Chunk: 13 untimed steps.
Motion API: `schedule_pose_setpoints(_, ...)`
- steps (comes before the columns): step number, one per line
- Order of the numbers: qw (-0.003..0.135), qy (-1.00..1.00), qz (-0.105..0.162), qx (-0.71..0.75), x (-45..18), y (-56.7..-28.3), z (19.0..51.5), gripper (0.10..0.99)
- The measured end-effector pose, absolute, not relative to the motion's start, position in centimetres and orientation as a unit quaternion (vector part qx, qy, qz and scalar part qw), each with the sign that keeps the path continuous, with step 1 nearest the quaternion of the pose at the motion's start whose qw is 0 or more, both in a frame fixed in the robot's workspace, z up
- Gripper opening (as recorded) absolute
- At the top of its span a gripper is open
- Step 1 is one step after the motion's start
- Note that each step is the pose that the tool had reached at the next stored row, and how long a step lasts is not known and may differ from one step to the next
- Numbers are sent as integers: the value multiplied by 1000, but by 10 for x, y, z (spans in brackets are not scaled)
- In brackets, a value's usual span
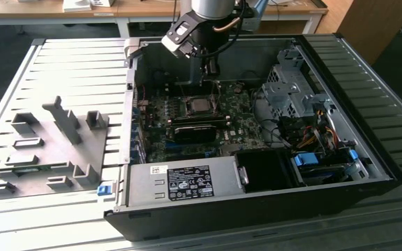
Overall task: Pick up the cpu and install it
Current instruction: 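Close the cpu cover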
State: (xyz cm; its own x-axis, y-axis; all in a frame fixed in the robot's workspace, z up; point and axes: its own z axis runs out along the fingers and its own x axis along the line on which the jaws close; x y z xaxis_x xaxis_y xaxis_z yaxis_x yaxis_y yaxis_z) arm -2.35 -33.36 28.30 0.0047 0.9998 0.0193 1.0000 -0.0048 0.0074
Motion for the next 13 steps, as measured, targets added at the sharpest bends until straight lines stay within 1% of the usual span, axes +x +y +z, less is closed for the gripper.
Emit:
schedule_pose_setpoints(6, 5, -705, -9, -709, -4, -329, 281, 106)
schedule_pose_setpoints(13, 5, -705, -9, -709, 3, -325, 278, 106)
